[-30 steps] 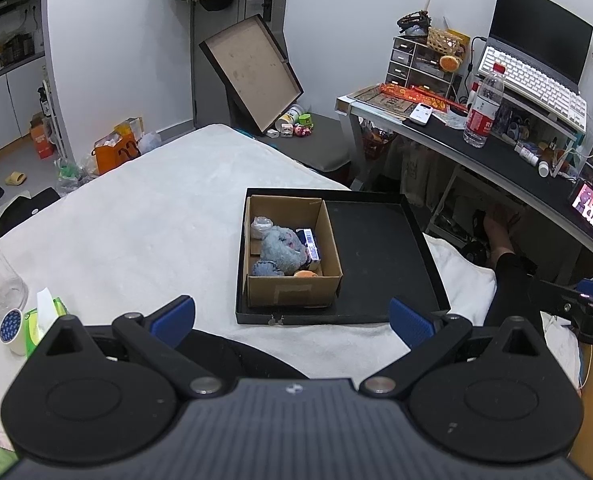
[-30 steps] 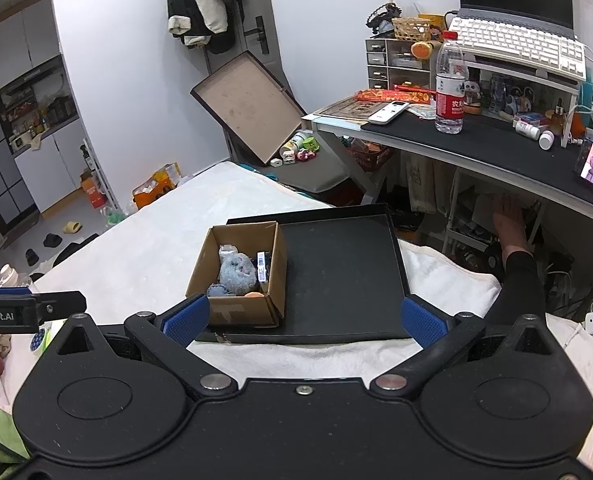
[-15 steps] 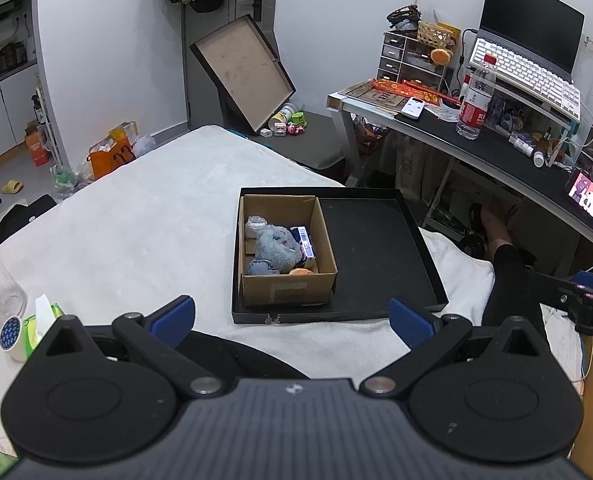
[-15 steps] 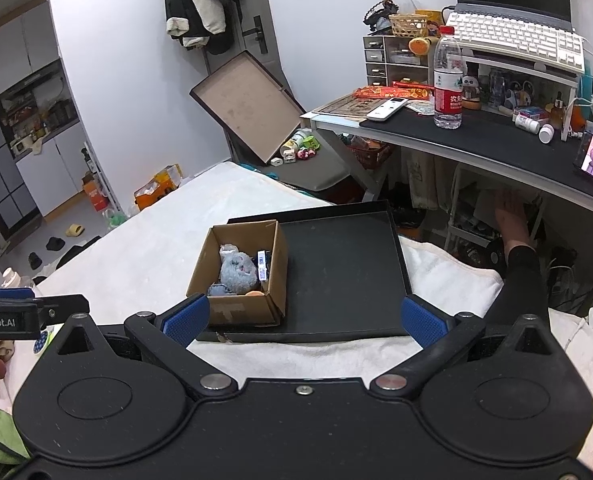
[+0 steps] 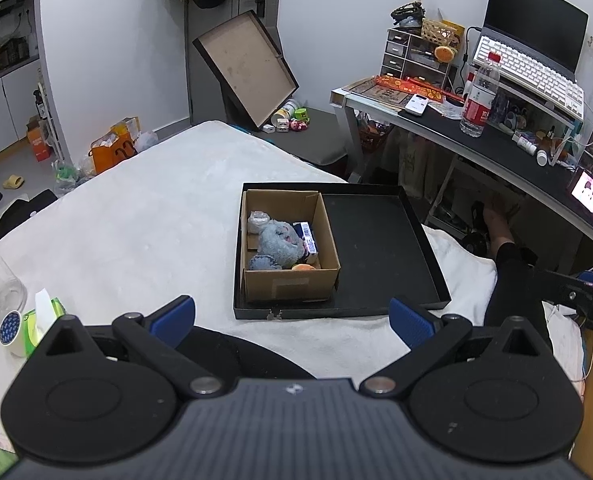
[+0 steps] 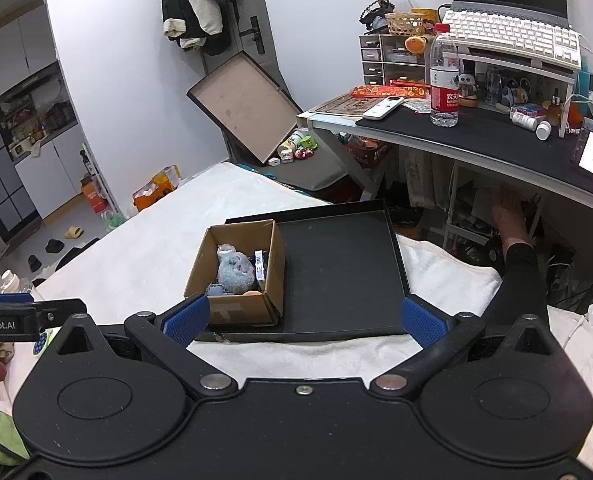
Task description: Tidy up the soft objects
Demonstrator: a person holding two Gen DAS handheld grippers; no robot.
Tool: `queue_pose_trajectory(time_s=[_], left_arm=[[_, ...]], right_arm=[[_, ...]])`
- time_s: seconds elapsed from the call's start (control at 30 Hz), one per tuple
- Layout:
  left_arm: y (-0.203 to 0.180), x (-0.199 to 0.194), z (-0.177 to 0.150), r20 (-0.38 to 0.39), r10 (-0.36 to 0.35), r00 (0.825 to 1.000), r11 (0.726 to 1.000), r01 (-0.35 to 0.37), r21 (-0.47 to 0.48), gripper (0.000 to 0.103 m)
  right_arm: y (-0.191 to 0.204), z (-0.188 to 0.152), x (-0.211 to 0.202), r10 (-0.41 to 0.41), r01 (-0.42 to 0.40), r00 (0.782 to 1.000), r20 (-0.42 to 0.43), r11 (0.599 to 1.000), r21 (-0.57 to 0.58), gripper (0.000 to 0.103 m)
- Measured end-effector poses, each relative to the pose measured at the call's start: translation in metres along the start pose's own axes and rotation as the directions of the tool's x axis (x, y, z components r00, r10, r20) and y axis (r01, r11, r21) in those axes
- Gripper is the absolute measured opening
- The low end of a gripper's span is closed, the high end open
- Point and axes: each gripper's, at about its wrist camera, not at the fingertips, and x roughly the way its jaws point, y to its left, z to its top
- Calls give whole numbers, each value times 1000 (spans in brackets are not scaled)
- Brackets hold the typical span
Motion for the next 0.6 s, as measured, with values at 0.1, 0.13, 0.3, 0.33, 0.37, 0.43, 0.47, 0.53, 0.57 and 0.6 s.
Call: queue_pose_trajectory(time_s=[0.1, 0.13, 0.3, 0.33, 0.37, 0.43, 0.47, 0.53, 0.57, 0.6], left_arm=[[-1, 1, -1, 0, -3, 1000, 1000, 3, 5, 102], [-1, 1, -2, -1, -3, 1000, 1000, 3, 6, 102], [0, 1, -2, 2, -1, 1000, 1000, 1, 4, 102], [1, 1, -1, 5, -1, 1000, 1000, 1, 1, 102], [0, 1, -1, 6, 2, 1000, 1000, -2, -2, 102], [0, 0, -2, 11, 10, 1000, 1000, -10, -3, 102], [-1, 0, -2, 14, 16, 1000, 1000, -16, -1, 102], [-4, 0, -4, 14, 18, 1000, 1000, -18, 6, 102], [-5, 1, -5, 12, 14, 1000, 1000, -14, 13, 102], [-6, 3, -6, 4, 8, 1000, 1000, -8, 22, 102]], right_arm=[[-1, -1, 1, 0, 0, 1000, -1, 1000, 2, 103], [-1, -1, 1, -2, 2, 1000, -3, 1000, 3, 103], [-2, -1, 2, -5, 5, 1000, -5, 1000, 0, 103], [-2, -1, 2, -3, 3, 1000, -5, 1000, 2, 103], [-2, -1, 2, -2, 2, 1000, -6, 1000, 4, 103], [-2, -2, 3, -1, 1, 1000, -8, 1000, 7, 103], [-2, -3, 4, -2, 2, 1000, -11, 1000, 7, 103], [-2, -3, 5, 0, 0, 1000, -13, 1000, 3, 103], [-2, -5, 5, 3, -3, 1000, -14, 1000, -1, 103], [-1, -5, 6, 3, -3, 1000, -16, 1000, -4, 103]])
